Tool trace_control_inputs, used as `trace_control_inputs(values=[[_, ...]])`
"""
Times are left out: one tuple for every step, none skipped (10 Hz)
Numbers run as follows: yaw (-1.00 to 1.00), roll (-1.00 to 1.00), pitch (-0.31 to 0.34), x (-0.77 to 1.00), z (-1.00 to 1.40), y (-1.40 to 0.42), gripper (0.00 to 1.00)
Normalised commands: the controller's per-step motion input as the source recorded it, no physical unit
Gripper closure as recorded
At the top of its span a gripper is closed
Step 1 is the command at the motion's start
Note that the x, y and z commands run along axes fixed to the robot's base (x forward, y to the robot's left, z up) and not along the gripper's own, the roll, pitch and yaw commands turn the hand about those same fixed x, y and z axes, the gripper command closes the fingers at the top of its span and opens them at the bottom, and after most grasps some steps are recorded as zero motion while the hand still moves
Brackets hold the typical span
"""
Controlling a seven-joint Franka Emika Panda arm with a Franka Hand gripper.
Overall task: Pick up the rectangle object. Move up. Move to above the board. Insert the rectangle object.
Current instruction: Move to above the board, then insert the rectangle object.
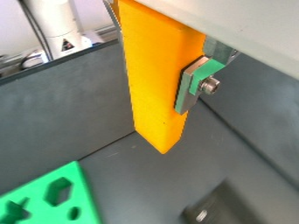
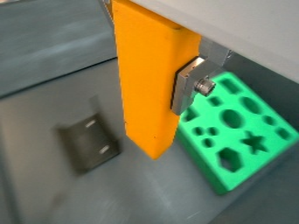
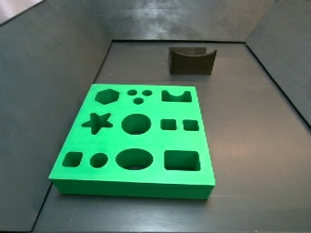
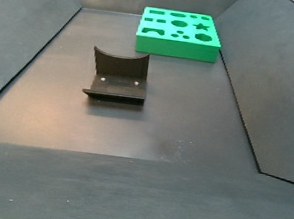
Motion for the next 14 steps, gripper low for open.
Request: trace_control_inputs(values=[[-0.88,0.16,-0.011,0.06,0.15,-1.00,1.00],[-0.71,0.09,0.001,0.06,0.15,-1.00,1.00],[-0.47,0.04,0.020,0.06,0.16,-1.00,1.00],[-0.23,0.01,0.048,0.07,0.16,-1.00,1.00],[-0.06,-0.01,0.083,0.08,0.17,-1.00,1.00],[-0.04,-0.01,0.098,0.09,0.17,-1.00,1.00],[-0.01,-0.01,0.118,0.12,0.17,-1.00,1.00],[-0.01,0.00,0.129,0.13,0.18,-0.96,1.00],[0.00,0.01,0.130,0.12,0.11,-0.59,1.00],[0.00,0.01,0.129,0.10,0.08,-0.42,1.00],[0.01,0.02,0.098,0.07,0.05,-0.21,1.00],[0.00,0.00,0.000,0.00,-0.02,0.00,1.00],[0.00,0.00,0.016,0.00,0.00,0.00,1.00],[0.10,-0.04,0.000,-0.03,-0.06,-0.35,1.00]])
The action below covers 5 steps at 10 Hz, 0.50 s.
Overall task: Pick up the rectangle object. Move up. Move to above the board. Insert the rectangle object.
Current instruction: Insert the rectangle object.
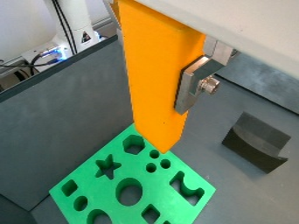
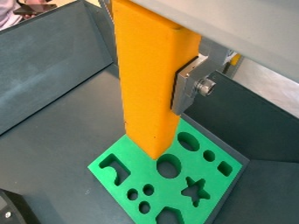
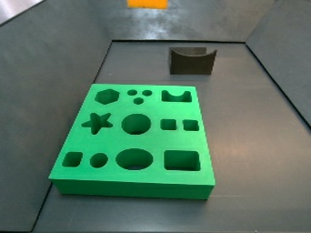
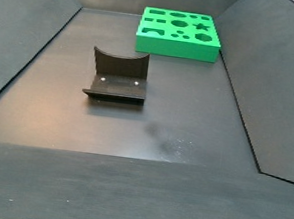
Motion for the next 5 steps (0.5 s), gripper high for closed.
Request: trace_control_inputs(values=[[0.00,0.05,-0.159,0.05,-0.54,-0.51,1.00],[-0.06,0.07,-0.051,0.67,-0.69,-0.71,1.00],[0.00,0.07,-0.051,0.83,-0.77,-0.71,1.00],[0.00,0.06,-0.027,0.90,-0.81,-0.67,1.00],[0.00,0.06,-0.011,0.89,-0.84,-0.64,1.00]])
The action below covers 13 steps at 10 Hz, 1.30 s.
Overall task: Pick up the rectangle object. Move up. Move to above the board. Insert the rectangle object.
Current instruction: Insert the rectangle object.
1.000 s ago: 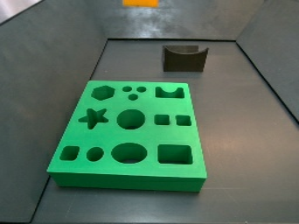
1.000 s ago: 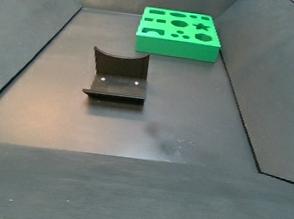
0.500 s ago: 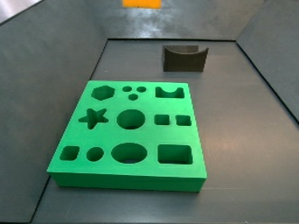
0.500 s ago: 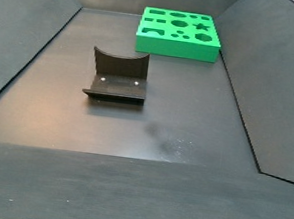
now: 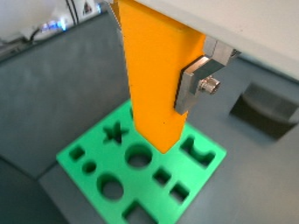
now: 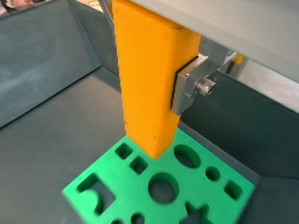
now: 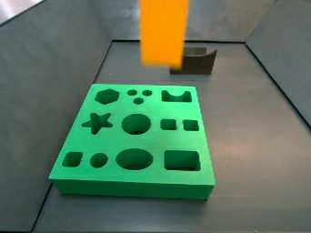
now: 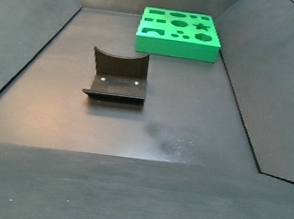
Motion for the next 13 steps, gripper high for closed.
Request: trace_control_inputs(values=[[0.00,0.05,-0.003,0.94,-0.79,-0.62,1.00],[0.00,0.04,-0.003,0.89,-0.78,-0.62,1.00],[0.00,0.08,0.000,0.81,-0.73,-0.55,1.00],[-0.01,0.08,0.041,0.69,-0.52,-0.43,1.00],[-0.04,0.07,0.087,0.51,-0.29,-0.36,1.00],[0.00,0.11,0.080,0.47,-0.41,-0.27,1.00],[0.00,0.13,0.044,0.23,-0.54,-0.05,1.00],[0.17,0.08,0.051,0.18,-0.45,0.00,1.00],[0.00,-0.03,0.024,0.00,-0.14,-0.07,1.00],[0.00,0.00,0.004,0.00,0.00,0.00,1.00],[0.41,0.03,0.000,-0.22,-0.11,-0.22,1.00],[0.69,0.00,0.000,-0.12,-0.07,-0.22,1.00],[0.59,0.00,-0.023,-0.22,0.00,-0.18,1.00]])
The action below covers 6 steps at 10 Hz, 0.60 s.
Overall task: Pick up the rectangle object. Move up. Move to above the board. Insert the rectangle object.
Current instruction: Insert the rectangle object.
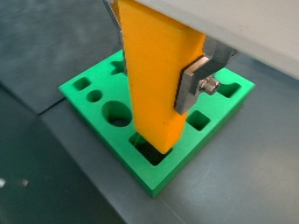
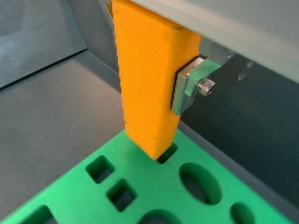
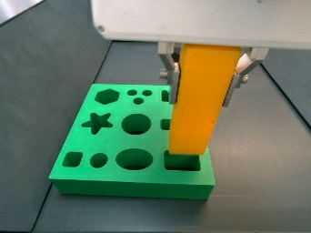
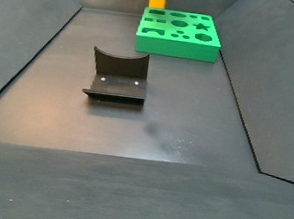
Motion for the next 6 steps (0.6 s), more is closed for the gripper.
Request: trace_control_inputs(values=[[0.29,0.01,0.000,-0.12,0.00,-0.18,1.00],[0.03,0.01,0.000,0.00,0.00,-0.17,1.00],[-0.02,0.01,0.000,0.10,-0.02,-0.10,1.00],[-0.25,0.06,0.034,0.35,-0.08,-0.01,1.00],[-0.41,0.08,0.063,0.37,-0.16,0.00,1.00],[-0.38,0.06,0.069,0.18,-0.08,0.00,1.00]])
